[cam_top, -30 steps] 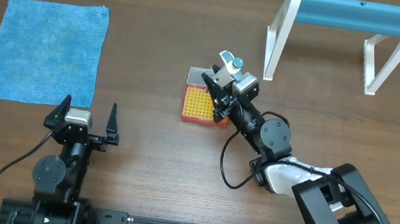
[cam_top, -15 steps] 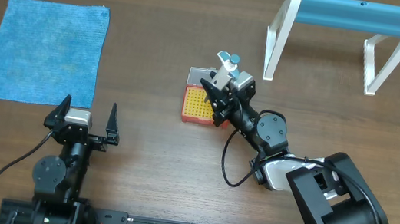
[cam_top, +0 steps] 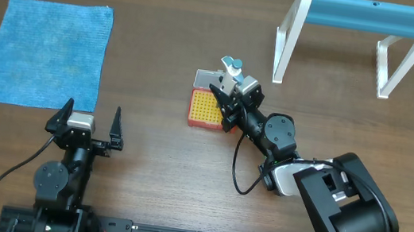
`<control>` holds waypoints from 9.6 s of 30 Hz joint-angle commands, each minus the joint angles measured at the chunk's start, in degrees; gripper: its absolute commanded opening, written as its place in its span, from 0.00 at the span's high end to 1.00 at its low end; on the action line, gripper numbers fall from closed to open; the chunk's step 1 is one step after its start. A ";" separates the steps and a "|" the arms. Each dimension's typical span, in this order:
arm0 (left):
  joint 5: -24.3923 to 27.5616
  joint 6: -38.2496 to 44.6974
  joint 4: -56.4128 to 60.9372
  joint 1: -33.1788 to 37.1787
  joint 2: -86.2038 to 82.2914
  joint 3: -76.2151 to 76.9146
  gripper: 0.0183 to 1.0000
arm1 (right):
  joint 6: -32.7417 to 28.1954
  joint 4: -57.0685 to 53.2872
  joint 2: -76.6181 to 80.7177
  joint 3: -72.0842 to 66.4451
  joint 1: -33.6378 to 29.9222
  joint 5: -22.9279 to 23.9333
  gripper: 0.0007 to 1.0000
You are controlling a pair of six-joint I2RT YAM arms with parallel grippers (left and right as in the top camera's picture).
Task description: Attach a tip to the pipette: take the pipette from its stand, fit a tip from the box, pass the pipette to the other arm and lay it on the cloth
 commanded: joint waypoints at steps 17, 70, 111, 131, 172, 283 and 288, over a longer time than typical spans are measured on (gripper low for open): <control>-0.66 -0.50 -0.42 -0.17 -0.35 -0.11 0.00 | -1.79 2.69 1.18 1.33 -0.20 -3.54 0.92; -0.66 -0.50 -0.42 -0.17 -0.37 -0.11 0.00 | -4.59 -3.91 1.18 3.41 -0.63 -3.52 0.92; -0.66 -0.50 -0.44 -0.17 -0.35 -0.11 0.00 | -3.30 -5.99 1.16 1.36 -0.74 -5.01 0.92; -0.66 -0.50 -0.44 -0.17 -0.35 -0.11 0.00 | -3.30 -9.49 1.16 0.39 -1.07 -3.74 0.92; -0.66 -0.50 -0.44 -0.17 -0.37 -0.11 0.00 | -3.30 -9.01 1.18 -2.16 -1.07 -3.93 0.92; 32.59 -90.62 10.10 -0.17 0.46 -0.11 0.00 | 29.38 -89.09 -31.06 30.49 1.22 -32.02 0.92; 36.20 -91.65 17.11 -0.17 5.73 -0.09 0.27 | 29.38 -89.09 -31.06 30.49 1.22 -32.02 0.92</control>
